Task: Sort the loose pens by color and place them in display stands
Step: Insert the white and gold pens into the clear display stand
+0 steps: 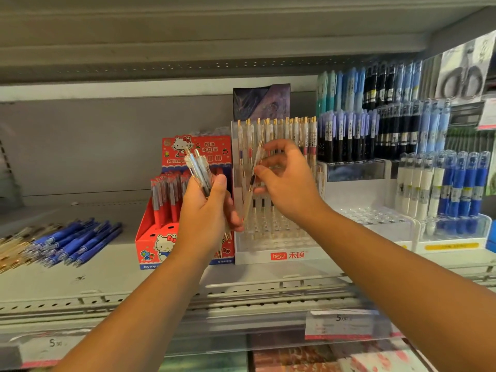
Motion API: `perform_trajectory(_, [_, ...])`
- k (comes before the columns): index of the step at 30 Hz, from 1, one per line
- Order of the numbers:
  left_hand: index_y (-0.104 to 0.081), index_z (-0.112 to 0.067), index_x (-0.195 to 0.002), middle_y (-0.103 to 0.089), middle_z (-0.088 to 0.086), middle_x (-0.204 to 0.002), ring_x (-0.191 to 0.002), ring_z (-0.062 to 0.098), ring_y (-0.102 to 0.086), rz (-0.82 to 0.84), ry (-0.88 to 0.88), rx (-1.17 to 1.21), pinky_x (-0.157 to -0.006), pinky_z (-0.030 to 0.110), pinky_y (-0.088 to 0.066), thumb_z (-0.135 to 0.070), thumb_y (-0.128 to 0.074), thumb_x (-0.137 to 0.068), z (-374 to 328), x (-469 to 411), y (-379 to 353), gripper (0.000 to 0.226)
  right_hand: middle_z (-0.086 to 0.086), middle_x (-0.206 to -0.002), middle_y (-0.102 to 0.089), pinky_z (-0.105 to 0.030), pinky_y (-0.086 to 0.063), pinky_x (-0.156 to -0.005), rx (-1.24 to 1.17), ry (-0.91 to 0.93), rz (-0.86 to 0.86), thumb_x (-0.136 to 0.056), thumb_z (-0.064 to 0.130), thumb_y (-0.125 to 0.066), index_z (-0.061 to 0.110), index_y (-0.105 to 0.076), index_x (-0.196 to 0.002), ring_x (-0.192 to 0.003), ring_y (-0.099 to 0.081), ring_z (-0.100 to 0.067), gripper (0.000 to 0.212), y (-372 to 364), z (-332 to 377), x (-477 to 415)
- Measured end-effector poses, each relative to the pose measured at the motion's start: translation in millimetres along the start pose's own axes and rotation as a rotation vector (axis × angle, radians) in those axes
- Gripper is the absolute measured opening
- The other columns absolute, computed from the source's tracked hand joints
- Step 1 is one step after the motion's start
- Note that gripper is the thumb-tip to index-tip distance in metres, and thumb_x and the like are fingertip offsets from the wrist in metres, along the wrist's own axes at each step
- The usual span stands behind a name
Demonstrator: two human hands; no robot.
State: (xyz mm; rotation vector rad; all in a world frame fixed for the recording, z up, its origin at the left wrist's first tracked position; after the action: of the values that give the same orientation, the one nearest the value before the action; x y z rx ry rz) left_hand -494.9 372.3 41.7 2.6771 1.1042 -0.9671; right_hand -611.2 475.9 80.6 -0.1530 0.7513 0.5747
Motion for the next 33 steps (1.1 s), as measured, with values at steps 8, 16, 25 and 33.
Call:
perform_trajectory(8, [-0.054,-0.035,-0.082,-0.042,-0.003,-0.061,-0.047,0.012,-0.033,0.056,0.070,0.034,-0.040,0.024,-0.029,-0.030,-0.042,-0.103,7,0,-2,0.025,0.009,-0.092,-0.062,-0.038,-0.062,-0.068,0.168,0.096,-0.025,-0.092,0.007,-0.063,0.038,-0.048,-0.110,-0.086,-0.066,-0.010,0.038,-1,-12,-2])
perform_trajectory(16, [-0.053,-0.025,-0.091,-0.052,-0.002,-0.061,-0.047,0.013,-0.046,0.049,0.041,-0.071,-0.041,0.026,-0.040,-0.025,-0.044,-0.104,6,0,-2,0.016,0.005,-0.089,-0.063,-0.034,-0.062,-0.067,0.235,0.048,0.062,-0.091,0.003,-0.063,0.040,-0.050,-0.101,-0.081,-0.067,-0.010,0.040,-8,-22,-3])
perform_trajectory(25, [-0.059,-0.021,-0.108,-0.067,0.001,-0.076,-0.063,0.016,-0.060,0.098,0.051,-0.001,-0.061,0.032,-0.057,-0.016,-0.046,-0.103,4,1,-7,0.015,0.015,-0.086,-0.063,-0.009,-0.048,-0.058,0.432,0.059,0.209,-0.090,0.002,-0.062,0.031,-0.054,-0.101,-0.072,-0.061,0.010,0.032,-19,-34,-1])
perform_trajectory(33, [-0.059,-0.014,-0.109,-0.070,0.010,-0.084,-0.067,0.017,-0.067,0.102,0.092,0.029,-0.064,0.035,-0.060,-0.016,-0.044,-0.103,2,4,-11,0.016,0.014,-0.092,-0.065,-0.017,-0.049,-0.071,0.483,0.083,0.148,-0.092,0.011,-0.058,0.025,-0.067,-0.112,-0.082,-0.060,0.001,0.026,-13,-29,-1])
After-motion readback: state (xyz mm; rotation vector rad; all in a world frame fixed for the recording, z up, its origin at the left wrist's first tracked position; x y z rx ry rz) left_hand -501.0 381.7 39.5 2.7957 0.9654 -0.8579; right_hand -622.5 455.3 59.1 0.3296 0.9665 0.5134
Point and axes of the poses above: each hand's wrist, its own x-axis away from the middle knuckle, its own y-axis out of the back of the hand, z = x × y, the point moved 7 cm from there along -x, towards the middle knuckle
